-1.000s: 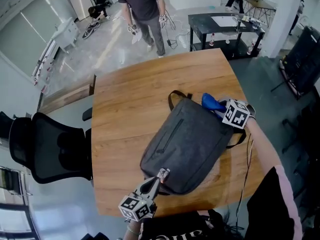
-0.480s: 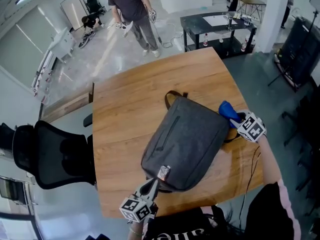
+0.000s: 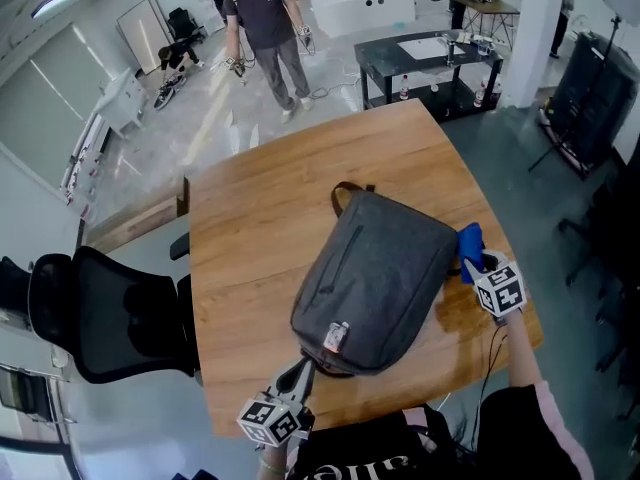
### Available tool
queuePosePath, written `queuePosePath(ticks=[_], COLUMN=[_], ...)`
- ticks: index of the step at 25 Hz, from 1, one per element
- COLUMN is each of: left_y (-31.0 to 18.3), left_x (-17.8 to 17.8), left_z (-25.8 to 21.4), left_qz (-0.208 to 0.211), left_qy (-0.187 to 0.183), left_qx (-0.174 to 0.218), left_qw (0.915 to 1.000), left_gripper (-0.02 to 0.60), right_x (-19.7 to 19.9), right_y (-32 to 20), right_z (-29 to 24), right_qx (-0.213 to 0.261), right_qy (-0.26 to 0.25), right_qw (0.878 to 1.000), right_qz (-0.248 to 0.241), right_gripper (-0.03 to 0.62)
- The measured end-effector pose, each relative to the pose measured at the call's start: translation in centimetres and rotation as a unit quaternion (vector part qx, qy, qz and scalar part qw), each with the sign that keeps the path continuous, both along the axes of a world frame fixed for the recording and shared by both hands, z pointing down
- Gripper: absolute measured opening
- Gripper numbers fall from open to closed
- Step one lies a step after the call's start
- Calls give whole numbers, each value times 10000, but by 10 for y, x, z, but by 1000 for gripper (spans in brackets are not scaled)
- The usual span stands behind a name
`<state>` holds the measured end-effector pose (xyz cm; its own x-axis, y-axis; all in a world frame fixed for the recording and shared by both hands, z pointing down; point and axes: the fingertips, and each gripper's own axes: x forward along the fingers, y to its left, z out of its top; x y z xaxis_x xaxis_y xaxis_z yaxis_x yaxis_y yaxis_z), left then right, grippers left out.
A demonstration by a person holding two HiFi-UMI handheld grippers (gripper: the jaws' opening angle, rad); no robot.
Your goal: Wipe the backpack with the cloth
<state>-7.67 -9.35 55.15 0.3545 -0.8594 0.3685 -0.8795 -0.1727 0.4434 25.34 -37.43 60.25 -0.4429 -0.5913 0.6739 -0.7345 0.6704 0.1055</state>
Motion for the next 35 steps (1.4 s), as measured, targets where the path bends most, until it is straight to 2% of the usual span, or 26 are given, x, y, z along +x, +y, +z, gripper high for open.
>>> queuePosePath(ticks=[3,6,11,17,21,27,31,35], left_y=[7,15,41,86,115,146,163,186], left_x=[-8,-15,-24,-38,-44,-37,-19,6], left_z=[-3,-4,-2,-4,-6,-12,-19,-26], left_qz=[127,332,898,1683,2107,2451,2627,2740], left_qy=[21,65,153,255,274,326,325,296], left_qx=[78,162,269,400,475,548,659,723], left_qw=[9999,9993,9955,9846,9760,9674,9621,9586], left_gripper=[2,2,2,2,2,2,2,2], right_x=[-13,-39,-87,-143,-176,-206,-211,-199], right_y=[54,117,219,324,370,420,444,475], right_z=[-10,-12,-12,-15,-21,-40,-49,-50], right_qx=[-20,-120,-229,-191,-87,71,191,205], right_qy=[-546,-912,-1230,-1570,-1673,-1839,-1832,-1680], right_qw=[9977,9947,9896,9801,9758,9707,9723,9760], right_qz=[401,467,711,1201,1406,1545,1441,1371], right_gripper=[86,86,86,86,86,85,86,85])
